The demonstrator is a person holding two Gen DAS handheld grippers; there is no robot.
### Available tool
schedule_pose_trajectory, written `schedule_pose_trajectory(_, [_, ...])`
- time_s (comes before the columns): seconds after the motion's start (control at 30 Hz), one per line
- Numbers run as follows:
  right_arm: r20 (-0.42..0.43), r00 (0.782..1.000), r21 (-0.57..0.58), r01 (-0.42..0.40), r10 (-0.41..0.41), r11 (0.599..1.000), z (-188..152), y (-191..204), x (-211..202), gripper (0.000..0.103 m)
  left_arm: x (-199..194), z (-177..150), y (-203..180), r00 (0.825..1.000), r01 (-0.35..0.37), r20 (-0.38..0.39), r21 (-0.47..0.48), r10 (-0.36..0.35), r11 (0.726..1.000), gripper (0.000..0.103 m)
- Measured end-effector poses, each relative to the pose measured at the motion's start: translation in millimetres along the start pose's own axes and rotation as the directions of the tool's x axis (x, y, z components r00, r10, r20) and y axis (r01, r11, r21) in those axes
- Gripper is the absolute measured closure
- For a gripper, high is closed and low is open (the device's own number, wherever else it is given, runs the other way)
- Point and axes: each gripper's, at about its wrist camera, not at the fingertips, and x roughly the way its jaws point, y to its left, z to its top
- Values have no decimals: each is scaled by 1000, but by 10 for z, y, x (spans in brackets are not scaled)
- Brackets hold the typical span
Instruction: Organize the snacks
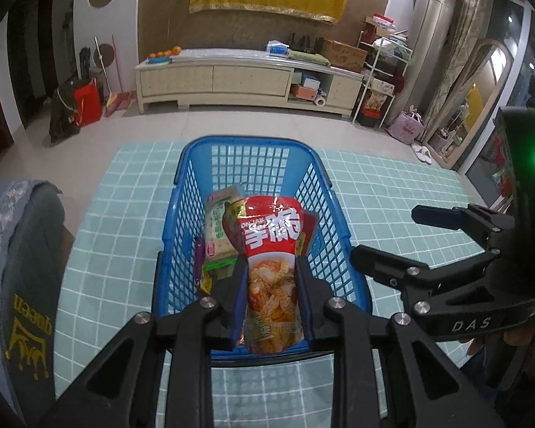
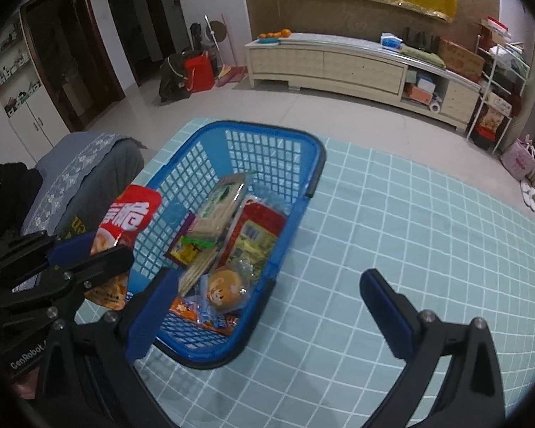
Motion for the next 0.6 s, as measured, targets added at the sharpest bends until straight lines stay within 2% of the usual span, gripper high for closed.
schedule_pose_trajectory(0.37, [-31,1000,-4,-3,3,1000,-32,73,161,0,128,-24,93,1000,17,-23,-26,-17,1000,76])
schedule_pose_trajectory(0.57, [-28,1000,2,1,-1,1000,-70,56,180,0,133,-57,101,1000,-9,-23,-12,8,1000,55])
schedule_pose_trajectory(0.6, [-25,1000,7,1,-1,1000,-81,43,175,0,124,-68,95,1000,-14,-23,-4,14,1000,49])
